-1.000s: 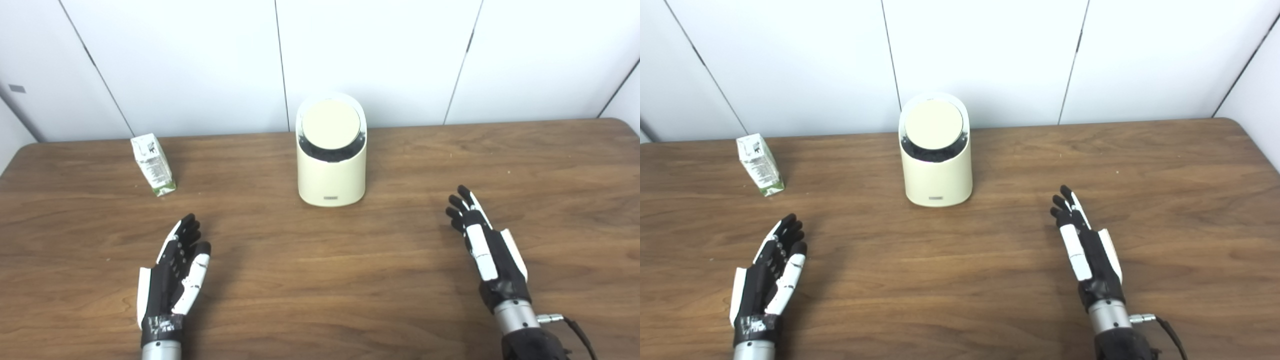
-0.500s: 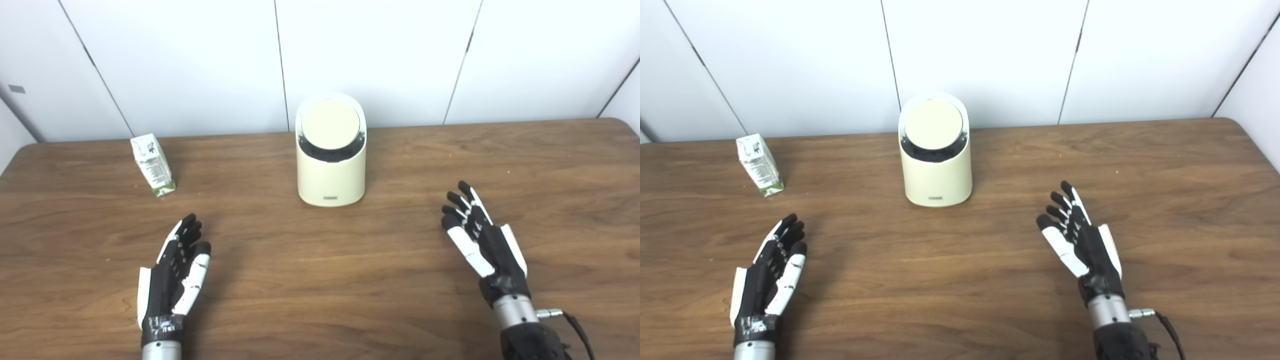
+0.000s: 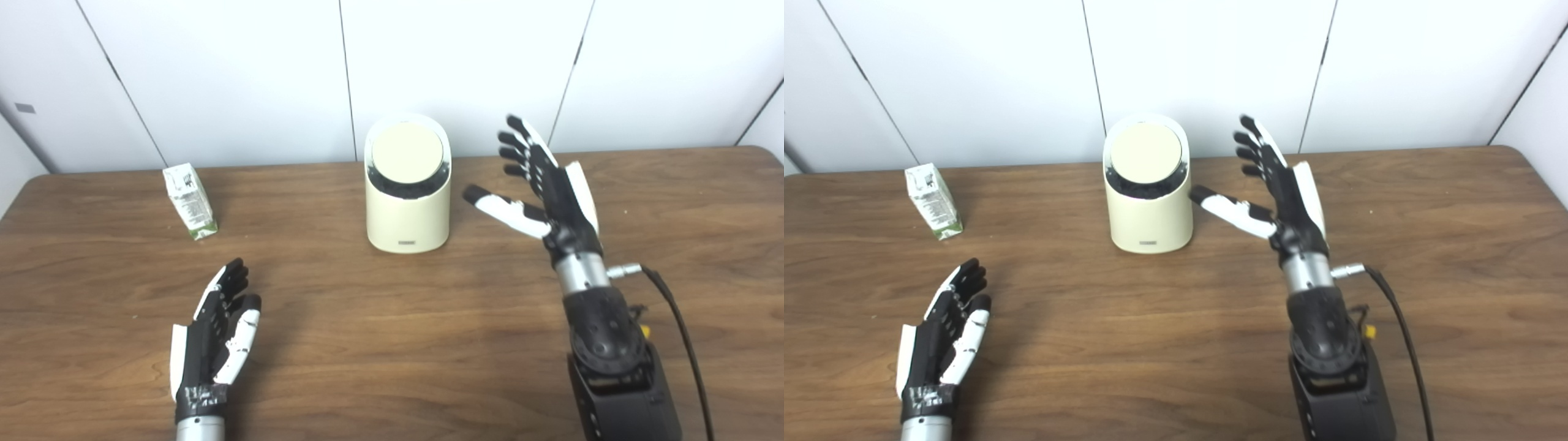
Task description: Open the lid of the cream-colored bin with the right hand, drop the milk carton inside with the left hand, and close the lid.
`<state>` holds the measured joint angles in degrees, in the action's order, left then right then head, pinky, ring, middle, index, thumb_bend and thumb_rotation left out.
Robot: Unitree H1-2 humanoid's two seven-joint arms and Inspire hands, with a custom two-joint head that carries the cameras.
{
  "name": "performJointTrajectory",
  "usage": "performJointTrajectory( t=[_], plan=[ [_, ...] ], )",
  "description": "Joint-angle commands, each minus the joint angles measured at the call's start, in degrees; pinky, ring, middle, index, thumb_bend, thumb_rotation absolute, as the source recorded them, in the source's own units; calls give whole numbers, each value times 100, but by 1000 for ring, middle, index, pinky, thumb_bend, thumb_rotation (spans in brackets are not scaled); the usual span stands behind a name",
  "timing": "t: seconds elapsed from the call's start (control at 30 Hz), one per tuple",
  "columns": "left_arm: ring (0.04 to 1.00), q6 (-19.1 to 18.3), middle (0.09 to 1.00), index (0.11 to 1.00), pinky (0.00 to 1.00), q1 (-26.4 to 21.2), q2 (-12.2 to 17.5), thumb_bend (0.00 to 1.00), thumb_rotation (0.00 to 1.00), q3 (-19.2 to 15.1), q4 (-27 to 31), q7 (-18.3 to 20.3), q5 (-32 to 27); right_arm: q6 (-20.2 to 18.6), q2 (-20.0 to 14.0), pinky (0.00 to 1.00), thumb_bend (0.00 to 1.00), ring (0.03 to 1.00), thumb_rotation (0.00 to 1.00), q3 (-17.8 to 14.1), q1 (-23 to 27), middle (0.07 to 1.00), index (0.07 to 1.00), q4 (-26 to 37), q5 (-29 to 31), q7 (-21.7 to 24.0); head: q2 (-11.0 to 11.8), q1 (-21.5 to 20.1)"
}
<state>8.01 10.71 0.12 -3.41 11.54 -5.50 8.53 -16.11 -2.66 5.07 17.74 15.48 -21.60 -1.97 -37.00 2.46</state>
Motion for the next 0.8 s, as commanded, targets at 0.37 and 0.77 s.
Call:
performJointTrajectory(
  t=[0.37,0.77],
  plan=[
    [863,64,873,912,814,122,-127,414,583,105,16,-75,66,287,-16,764,899,877,242,407,1565,896,889,-1167,-700,-321,-61,31],
    [860,38,873,913,814,206,-178,420,582,161,112,-96,114,408,-127,720,947,821,294,667,2273,860,885,-2248,-1244,-616,-102,125]
  ],
)
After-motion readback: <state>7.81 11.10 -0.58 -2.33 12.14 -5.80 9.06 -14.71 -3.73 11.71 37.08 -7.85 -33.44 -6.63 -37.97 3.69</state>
